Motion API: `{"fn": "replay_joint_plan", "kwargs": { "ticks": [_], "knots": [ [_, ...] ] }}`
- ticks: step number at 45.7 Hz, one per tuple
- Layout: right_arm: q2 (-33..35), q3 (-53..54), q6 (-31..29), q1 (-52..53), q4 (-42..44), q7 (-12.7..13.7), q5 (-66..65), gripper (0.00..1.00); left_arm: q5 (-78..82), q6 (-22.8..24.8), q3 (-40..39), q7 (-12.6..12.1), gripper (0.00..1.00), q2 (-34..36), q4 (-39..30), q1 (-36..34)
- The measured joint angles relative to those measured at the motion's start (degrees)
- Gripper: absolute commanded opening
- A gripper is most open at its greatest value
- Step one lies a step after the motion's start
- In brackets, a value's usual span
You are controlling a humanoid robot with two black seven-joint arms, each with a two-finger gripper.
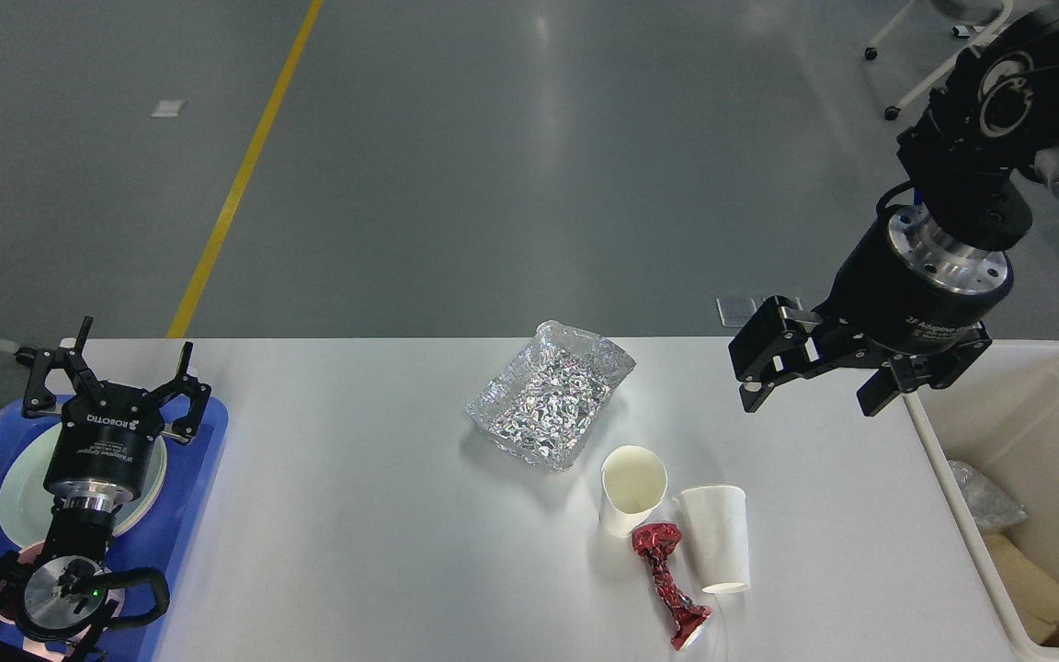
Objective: Tidy desktop
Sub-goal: 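Raise the right gripper and move it toward the bagged foil ball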
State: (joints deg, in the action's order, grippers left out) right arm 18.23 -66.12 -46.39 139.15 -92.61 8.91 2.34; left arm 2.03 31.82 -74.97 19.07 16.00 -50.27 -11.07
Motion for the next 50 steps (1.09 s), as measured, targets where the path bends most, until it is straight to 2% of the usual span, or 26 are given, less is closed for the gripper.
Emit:
{"fn": "replay_joint_plan", "kwargs": {
  "ticks": [17,32,41,50],
  "knots": [
    [-0.36,1.33,0.67,-1.56,2.74,-0.36,2.04,1.00,0.00,0.00,0.00,0.00,0.96,0.00,0.00,0.00],
    [-5.01,2.25,13.98,-11.32,10.11,-0.29,13.87,1.00,-0.01,0.00,0.00,0.00,0.96,0.00,0.00,0.00],
    [-11.06,6.18,17.10,-24.13,23.08,0.01,17.94,1.00,0.00,0.00,0.00,0.00,0.97,0.00,0.00,0.00],
    [-20.25,7.79,17.21,-39.61,42.13,0.06,18.39,0.98,-0.01,0.00,0.00,0.00,0.96,0.00,0.00,0.00]
  ]
}}
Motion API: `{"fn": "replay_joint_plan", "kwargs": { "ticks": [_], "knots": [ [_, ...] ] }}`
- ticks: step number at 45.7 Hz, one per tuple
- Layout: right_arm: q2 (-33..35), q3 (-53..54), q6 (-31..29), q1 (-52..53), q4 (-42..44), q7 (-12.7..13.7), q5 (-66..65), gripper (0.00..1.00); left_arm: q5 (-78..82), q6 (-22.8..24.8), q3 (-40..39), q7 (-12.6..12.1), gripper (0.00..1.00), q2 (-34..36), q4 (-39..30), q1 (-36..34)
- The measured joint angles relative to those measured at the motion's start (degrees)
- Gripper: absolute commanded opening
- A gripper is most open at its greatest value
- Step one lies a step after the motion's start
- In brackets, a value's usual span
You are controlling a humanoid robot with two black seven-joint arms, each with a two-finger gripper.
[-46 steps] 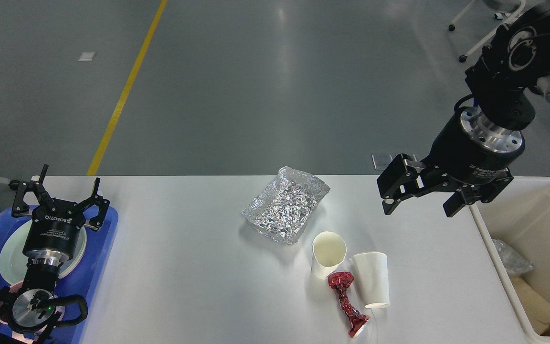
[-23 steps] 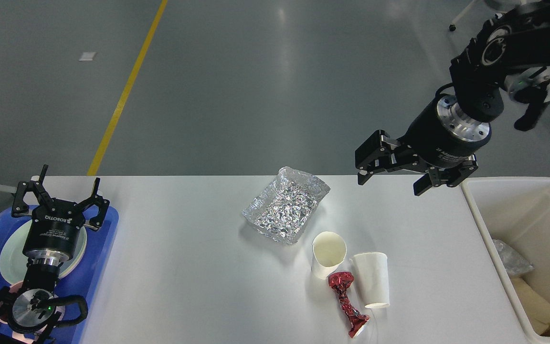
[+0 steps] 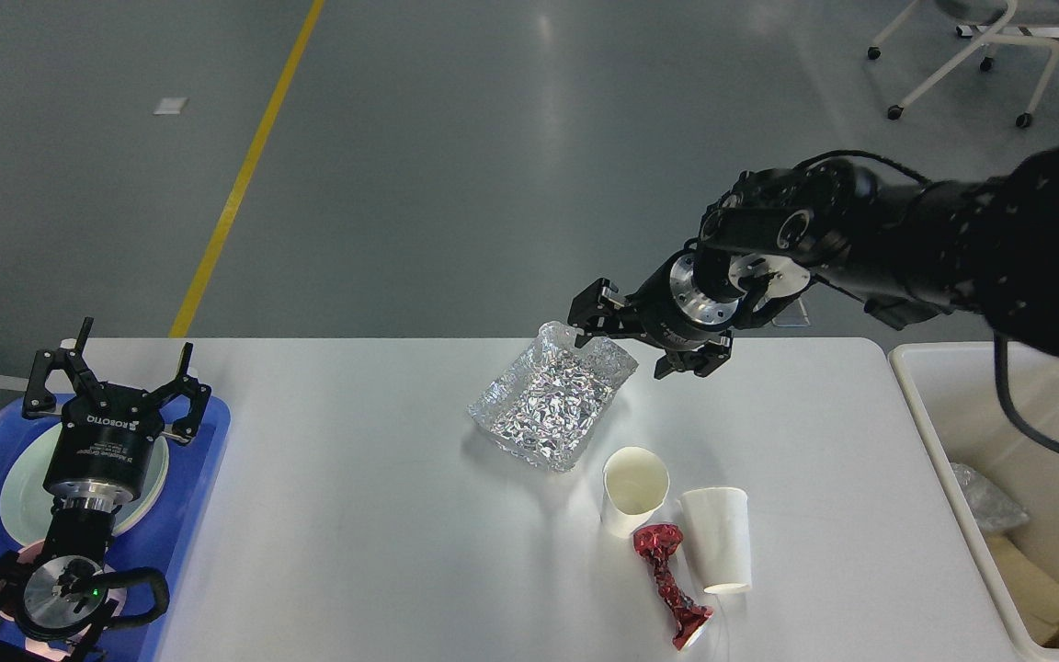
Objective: Tidy desktop
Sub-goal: 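Raise the right gripper and move it toward the bagged foil ball, then grasp the clear bag with the foil ball using the right gripper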
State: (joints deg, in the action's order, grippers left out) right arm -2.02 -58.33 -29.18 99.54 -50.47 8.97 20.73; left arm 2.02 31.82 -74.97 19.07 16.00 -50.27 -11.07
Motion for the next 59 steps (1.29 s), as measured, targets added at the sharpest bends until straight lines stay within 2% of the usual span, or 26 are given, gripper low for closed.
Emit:
{"fn": "replay_joint_plan", "kwargs": {
  "ticks": [6,19,22,31,49,59],
  "knots": [
    [-3.75,0.16,0.10,-6.29,8.63,0.00,0.06,0.98,0.01,0.00,0.00,0.00,0.96,0.00,0.00,0.00],
    [-7.63,4.15,2.13,-9.41,13.10,0.07,0.64,0.96,0.00,0.00,0.00,0.00,0.96,0.00,0.00,0.00],
    [-8.90,4.19,3.05,-12.32,16.53,0.36,-0.82,0.90,0.00,0.00,0.00,0.00,0.96,0.00,0.00,0.00],
    [-9.24,4.35,5.29,-18.95,22.45,0.94,-1.97,0.90,0.00,0.00,0.00,0.00,0.96,0.00,0.00,0.00],
    [-8.70,4.65,19.31,-27.69,23.67,0.72,-1.96,0.91,0.01,0.00,0.00,0.00,0.96,0.00,0.00,0.00],
    [-8.62,6.27,22.15,-29.07,23.49,0.23,-1.93,0.91,0.00,0.00,0.00,0.00,0.96,0.00,0.00,0.00]
  ]
}}
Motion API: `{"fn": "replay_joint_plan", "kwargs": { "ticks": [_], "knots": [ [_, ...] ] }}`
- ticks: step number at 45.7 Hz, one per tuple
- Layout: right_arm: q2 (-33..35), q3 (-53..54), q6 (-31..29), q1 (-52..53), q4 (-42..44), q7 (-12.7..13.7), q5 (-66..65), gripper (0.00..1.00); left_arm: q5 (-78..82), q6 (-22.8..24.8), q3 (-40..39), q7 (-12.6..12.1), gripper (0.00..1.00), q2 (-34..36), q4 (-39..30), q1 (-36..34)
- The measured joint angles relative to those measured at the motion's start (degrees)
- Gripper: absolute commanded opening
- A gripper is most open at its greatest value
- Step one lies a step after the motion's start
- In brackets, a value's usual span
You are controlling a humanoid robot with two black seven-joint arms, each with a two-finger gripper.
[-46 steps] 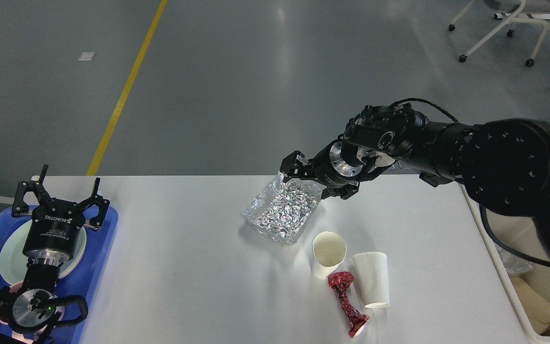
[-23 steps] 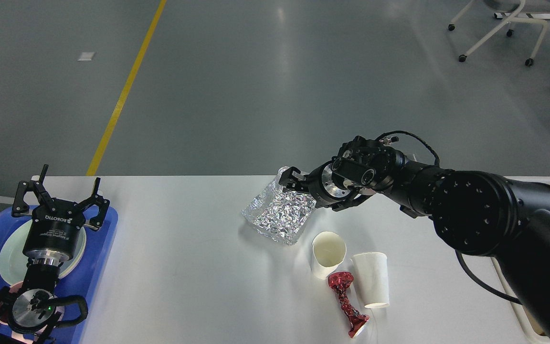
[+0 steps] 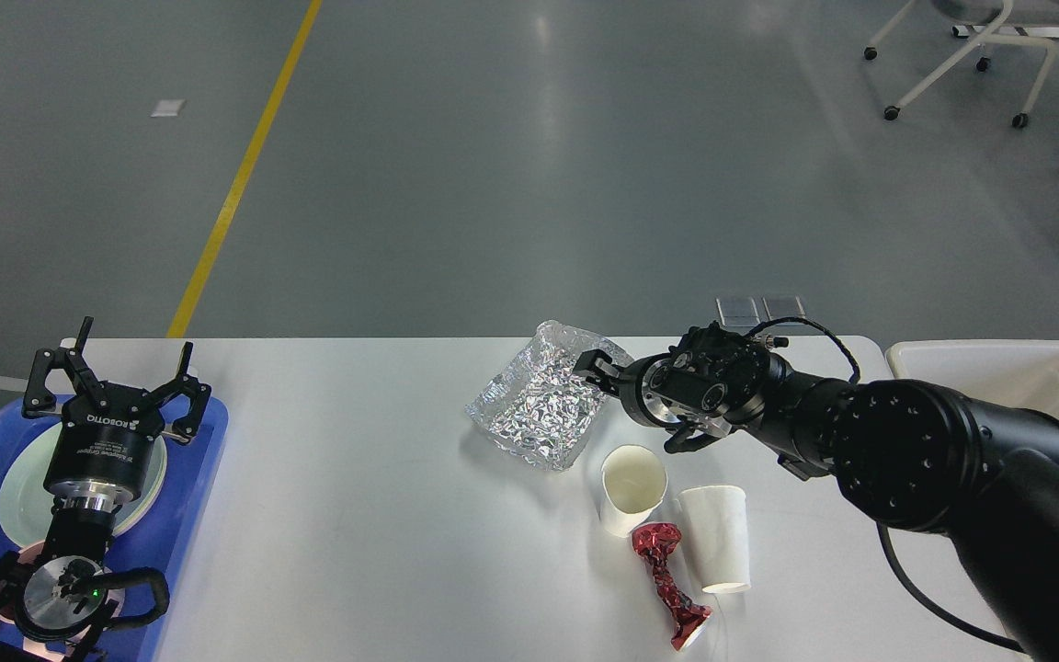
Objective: Tidy desktop
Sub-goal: 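Grasp the clear bag with the foil ball using the right gripper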
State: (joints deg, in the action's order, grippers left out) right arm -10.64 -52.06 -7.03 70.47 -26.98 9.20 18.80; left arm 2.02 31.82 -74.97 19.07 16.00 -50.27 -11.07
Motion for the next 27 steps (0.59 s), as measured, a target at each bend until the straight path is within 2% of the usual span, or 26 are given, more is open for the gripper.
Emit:
{"fn": "replay_joint_plan", "kwargs": {
  "ticks": [27],
  "knots": [
    [-0.09,3.18,0.06,-1.63,-1.37,-0.28,-0.17,0.91,0.00,0.00,0.00,0.01,0.96,0.00,0.00,0.00]
  ]
}}
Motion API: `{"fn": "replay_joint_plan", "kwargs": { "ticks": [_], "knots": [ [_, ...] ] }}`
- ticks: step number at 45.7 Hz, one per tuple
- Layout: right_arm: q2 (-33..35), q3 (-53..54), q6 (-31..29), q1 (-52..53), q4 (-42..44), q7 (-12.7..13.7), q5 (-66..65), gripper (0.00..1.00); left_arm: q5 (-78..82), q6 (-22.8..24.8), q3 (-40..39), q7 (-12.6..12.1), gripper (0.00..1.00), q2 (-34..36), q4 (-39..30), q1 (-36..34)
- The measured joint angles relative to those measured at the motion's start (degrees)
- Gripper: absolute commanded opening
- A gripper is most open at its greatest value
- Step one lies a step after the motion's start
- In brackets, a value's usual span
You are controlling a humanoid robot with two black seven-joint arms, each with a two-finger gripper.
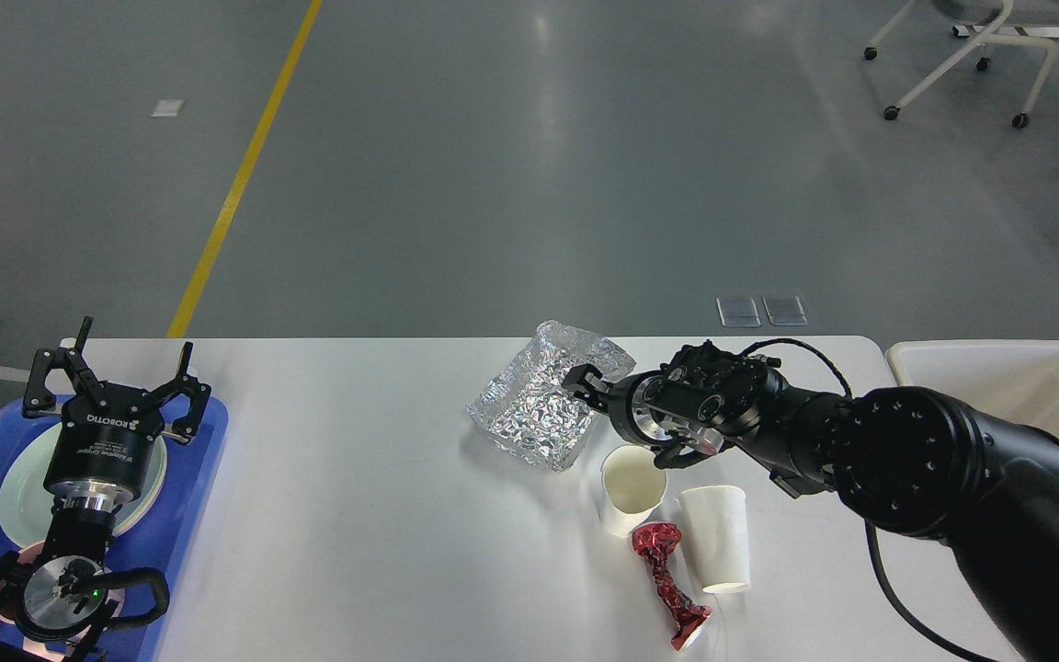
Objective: Tidy desktop
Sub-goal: 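Grasp the clear bag with the foil ball using the right gripper, then lift the bagged foil ball and carry it toward the white bin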
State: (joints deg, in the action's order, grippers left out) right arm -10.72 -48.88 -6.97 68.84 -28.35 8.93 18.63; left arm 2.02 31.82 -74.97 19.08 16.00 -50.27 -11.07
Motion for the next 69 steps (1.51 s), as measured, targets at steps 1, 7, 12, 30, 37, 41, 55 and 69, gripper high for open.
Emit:
{"fn": "replay_joint_plan", "kwargs": {
  "ticks": [1,7,12,30,37,41,55,69],
  "knots": [
    [0.00,0.14,0.03,-0.04,-0.13,-0.01,0.00,0.91,0.00,0.00,0.00,0.00,0.96,0.00,0.00,0.00],
    [0.00,0.97,0.08,-0.29,-0.51,-0.12,0.00,0.91,0.00,0.00,0.00,0.03,0.96,0.00,0.00,0.00],
    [0.00,1.28,0.11,-0.63,-0.55,-0.14,0.00,0.91,0.00,0.00,0.00,0.03,0.96,0.00,0.00,0.00],
    [0.16,1.53,2.28,-3.12,-0.42,-0.15,-0.34,0.89,0.00,0.00,0.00,0.08,0.96,0.00,0.00,0.00],
    [0.17,1.65,2.48,-3.21,-0.41,-0.15,-0.44,0.81,0.00,0.00,0.00,0.08,0.96,0.00,0.00,0.00],
    [0.18,1.91,2.55,-3.35,-0.44,-0.20,-0.44,0.78,0.00,0.00,0.00,0.08,0.96,0.00,0.00,0.00],
    [0.24,3.74,2.57,-4.45,-0.48,-1.70,-0.44,0.47,0.00,0.00,0.00,0.08,0.96,0.00,0.00,0.00],
    [0.22,3.80,2.49,-5.20,-0.48,-3.12,-1.86,0.00,0.00,0.00,0.00,0.08,0.96,0.00,0.00,0.00]
  ]
}}
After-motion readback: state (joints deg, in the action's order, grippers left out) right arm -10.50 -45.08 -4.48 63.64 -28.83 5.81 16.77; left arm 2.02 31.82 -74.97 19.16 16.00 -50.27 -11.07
